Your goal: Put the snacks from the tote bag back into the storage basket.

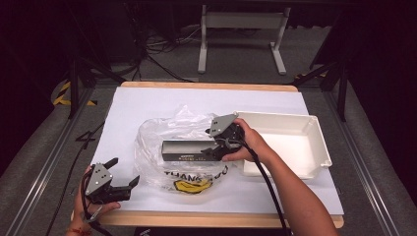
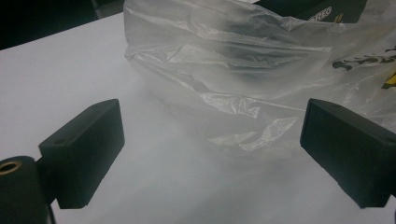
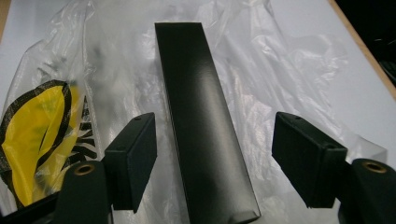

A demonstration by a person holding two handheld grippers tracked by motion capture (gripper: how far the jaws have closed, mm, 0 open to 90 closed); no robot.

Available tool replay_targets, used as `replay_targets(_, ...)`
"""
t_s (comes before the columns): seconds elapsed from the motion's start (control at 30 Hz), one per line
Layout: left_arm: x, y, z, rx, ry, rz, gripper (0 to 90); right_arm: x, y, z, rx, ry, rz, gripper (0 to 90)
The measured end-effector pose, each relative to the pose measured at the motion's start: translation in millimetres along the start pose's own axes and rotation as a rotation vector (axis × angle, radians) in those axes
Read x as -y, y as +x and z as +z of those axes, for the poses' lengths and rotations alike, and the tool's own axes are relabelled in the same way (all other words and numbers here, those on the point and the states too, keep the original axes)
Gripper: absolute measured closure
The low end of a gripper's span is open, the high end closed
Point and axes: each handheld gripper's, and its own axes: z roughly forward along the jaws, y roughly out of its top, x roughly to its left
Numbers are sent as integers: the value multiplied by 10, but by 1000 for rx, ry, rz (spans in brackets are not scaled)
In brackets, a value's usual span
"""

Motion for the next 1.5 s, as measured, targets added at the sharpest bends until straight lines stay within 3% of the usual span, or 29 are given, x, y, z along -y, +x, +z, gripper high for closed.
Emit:
replay_targets(0.4,-3,-6,0,4,4,7,73,-73,0,214,-66,118,-46,330)
replay_targets(0.6,1,-8,6,9,11,10,73,-73,-21,323,-103,208,-69,342)
replay_targets(0.67,3,-11,9,11,13,9,73,-70,-25,363,-103,239,-77,353)
replay_targets(0.83,5,-11,13,12,14,8,73,-89,-26,401,-111,244,-89,366)
replay_targets(1.13,10,-8,14,16,18,14,73,-119,-74,468,-77,301,-83,330)
replay_targets(1.3,12,-10,19,19,22,13,73,-102,-73,537,-95,331,-81,326)
replay_targets(1.5,16,-5,22,21,25,13,72,-103,-66,579,-78,355,-104,385)
